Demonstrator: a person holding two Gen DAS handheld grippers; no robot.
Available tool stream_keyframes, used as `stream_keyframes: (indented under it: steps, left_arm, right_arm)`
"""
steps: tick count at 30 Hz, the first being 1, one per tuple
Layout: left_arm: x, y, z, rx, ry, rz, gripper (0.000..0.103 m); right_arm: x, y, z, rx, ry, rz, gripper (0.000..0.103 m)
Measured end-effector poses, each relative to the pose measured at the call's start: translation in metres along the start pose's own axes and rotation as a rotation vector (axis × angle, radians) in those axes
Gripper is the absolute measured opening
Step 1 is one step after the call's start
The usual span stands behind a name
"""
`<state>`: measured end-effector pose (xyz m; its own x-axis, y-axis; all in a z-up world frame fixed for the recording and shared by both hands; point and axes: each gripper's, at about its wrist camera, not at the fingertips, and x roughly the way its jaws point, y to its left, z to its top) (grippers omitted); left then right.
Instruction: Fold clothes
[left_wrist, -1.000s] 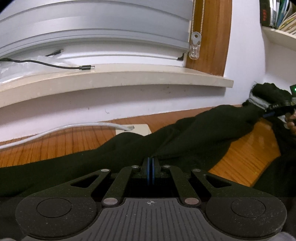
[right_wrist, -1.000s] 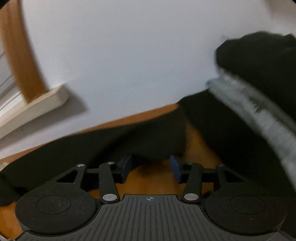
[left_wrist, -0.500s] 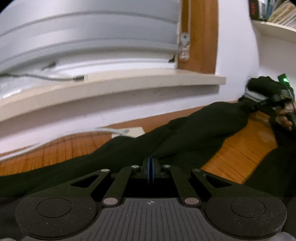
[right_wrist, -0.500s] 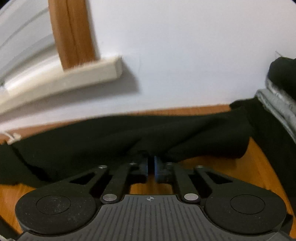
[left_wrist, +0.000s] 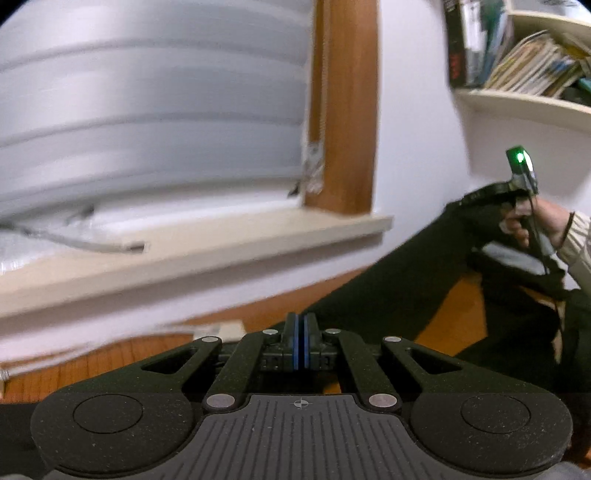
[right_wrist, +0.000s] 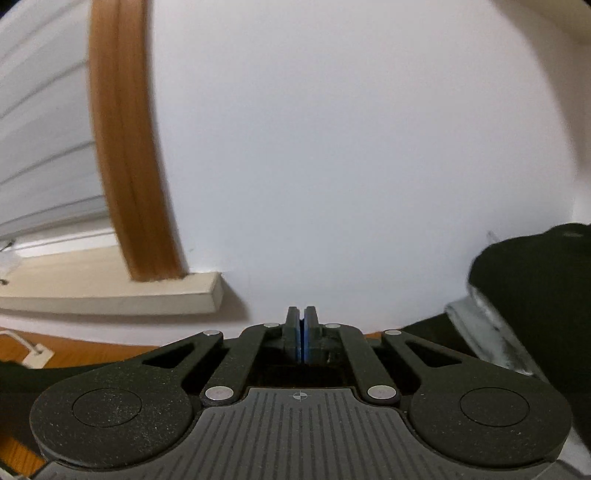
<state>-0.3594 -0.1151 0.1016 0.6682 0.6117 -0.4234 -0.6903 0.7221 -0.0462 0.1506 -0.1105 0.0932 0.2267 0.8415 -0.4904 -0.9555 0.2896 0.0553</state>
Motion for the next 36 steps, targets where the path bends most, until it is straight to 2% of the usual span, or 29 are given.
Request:
stream_keyframes:
  steps: [4, 6, 7, 8, 13, 17, 21, 29, 33, 36]
  left_arm:
    - [0.037, 0.016, -0.014, -0.021, 0.102, 0.03, 0.003]
    - [0.046, 0.021, -0.021, -0.031, 0.124, 0.033, 0.003]
    - [0.049, 0.023, -0.023, -0.037, 0.13, 0.033, 0.003]
    - [0.052, 0.024, -0.025, -0.041, 0.133, 0.032, 0.003]
    - [0.059, 0.032, -0.036, -0.049, 0.145, 0.035, 0.003]
    - [0.062, 0.036, -0.045, -0.06, 0.148, 0.033, 0.003]
    - [0.063, 0.041, -0.047, -0.085, 0.147, 0.024, 0.003]
    - [0.065, 0.033, -0.047, -0.045, 0.157, 0.051, 0.003]
    - [0.064, 0.035, -0.048, -0.051, 0.157, 0.048, 0.003]
    - [0.065, 0.036, -0.047, -0.056, 0.158, 0.045, 0.003]
  right_arm:
    - [0.02, -0.007, -0.015, 0.02, 0.049, -0.006, 0.018]
    - [0.029, -0.011, -0.023, 0.031, 0.072, -0.008, 0.025]
    - [0.033, -0.013, -0.027, 0.036, 0.084, -0.009, 0.034]
    - [0.038, -0.015, -0.031, 0.041, 0.096, -0.01, 0.037]
    - [0.012, -0.061, -0.056, 0.112, 0.1, -0.018, 0.038]
    - [-0.01, -0.105, -0.074, 0.164, 0.103, -0.044, 0.046]
    - [-0.018, -0.13, -0.09, 0.198, 0.157, -0.018, 0.049]
    - [0.001, -0.127, -0.096, 0.256, 0.192, 0.077, 0.05]
    - [0.017, -0.119, -0.094, 0.244, 0.247, 0.071, 0.05]
    - [0.021, -0.118, -0.088, 0.247, 0.244, 0.081, 0.047]
